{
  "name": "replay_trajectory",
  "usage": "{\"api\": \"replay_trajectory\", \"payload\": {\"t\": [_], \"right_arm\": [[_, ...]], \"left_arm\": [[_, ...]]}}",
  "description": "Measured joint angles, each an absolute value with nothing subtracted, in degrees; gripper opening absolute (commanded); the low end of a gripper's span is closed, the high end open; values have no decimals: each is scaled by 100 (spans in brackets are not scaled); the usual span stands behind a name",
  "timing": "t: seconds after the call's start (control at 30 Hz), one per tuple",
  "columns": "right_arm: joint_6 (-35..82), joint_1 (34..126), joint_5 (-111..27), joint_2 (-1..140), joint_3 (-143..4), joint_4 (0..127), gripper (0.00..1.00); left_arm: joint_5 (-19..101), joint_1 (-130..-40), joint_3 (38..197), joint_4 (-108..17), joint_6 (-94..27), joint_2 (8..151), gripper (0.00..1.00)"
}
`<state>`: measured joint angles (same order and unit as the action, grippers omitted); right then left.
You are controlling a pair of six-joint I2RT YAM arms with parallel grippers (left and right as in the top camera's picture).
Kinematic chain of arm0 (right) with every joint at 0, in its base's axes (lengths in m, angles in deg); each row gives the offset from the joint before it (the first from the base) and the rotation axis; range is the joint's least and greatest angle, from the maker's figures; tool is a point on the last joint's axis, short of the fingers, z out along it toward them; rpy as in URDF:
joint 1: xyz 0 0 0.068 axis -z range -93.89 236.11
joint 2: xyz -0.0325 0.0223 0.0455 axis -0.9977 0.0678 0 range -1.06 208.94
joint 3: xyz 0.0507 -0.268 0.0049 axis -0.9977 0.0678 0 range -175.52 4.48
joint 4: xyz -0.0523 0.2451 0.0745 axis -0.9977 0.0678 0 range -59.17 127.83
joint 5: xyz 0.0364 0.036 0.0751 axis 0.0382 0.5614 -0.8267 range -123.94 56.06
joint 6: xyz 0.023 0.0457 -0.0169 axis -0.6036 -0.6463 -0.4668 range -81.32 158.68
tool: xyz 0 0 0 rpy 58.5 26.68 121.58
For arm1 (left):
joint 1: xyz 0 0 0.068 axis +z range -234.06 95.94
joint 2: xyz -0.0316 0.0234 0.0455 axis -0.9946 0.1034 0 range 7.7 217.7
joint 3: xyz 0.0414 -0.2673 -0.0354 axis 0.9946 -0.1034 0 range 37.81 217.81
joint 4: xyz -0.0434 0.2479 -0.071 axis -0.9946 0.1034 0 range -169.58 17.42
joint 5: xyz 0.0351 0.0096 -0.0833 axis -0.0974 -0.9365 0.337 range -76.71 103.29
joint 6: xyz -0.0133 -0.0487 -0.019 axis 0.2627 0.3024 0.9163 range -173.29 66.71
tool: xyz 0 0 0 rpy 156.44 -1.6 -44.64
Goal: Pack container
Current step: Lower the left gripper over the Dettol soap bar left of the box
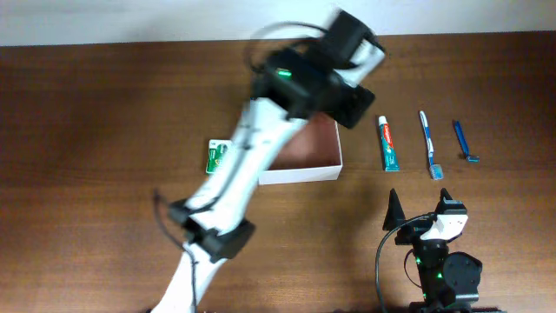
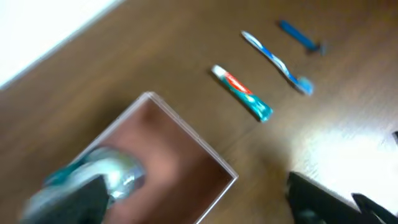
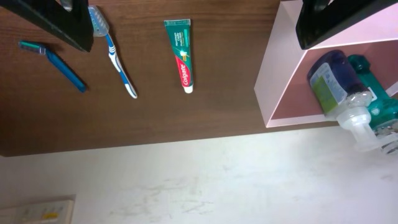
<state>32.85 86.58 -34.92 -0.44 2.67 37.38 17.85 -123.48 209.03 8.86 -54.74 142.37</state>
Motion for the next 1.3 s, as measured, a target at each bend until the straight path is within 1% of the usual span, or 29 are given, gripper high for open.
{"api": "replay_trajectory", "payload": {"t": [0.27, 0.37, 0.57, 0.8, 1.07, 1.3], "right_arm": [[3288, 8658, -3492, -44, 267, 3738, 98], [3288, 8658, -3492, -44, 267, 3738, 98], [3285, 8656, -3492, -44, 267, 3738, 98], [3285, 8656, -3492, -44, 267, 3738, 99], [3285, 8656, -3490, -42, 267, 3738, 99], [3285, 8656, -3490, -44, 267, 3738, 98]], "left_arm": [[1696, -11087, 21023, 1459, -5502, 13142, 99], [1674, -10698, 21021, 1695, -5496, 13056, 99], [1630, -10066, 20612, 1695, -5474, 13056, 99], [1628, -9579, 19189, 1702, -5260, 13059, 100], [1630, -9260, 17506, 1665, -4997, 13061, 99], [1682, -9266, 16105, 768, -4932, 13061, 99]]}}
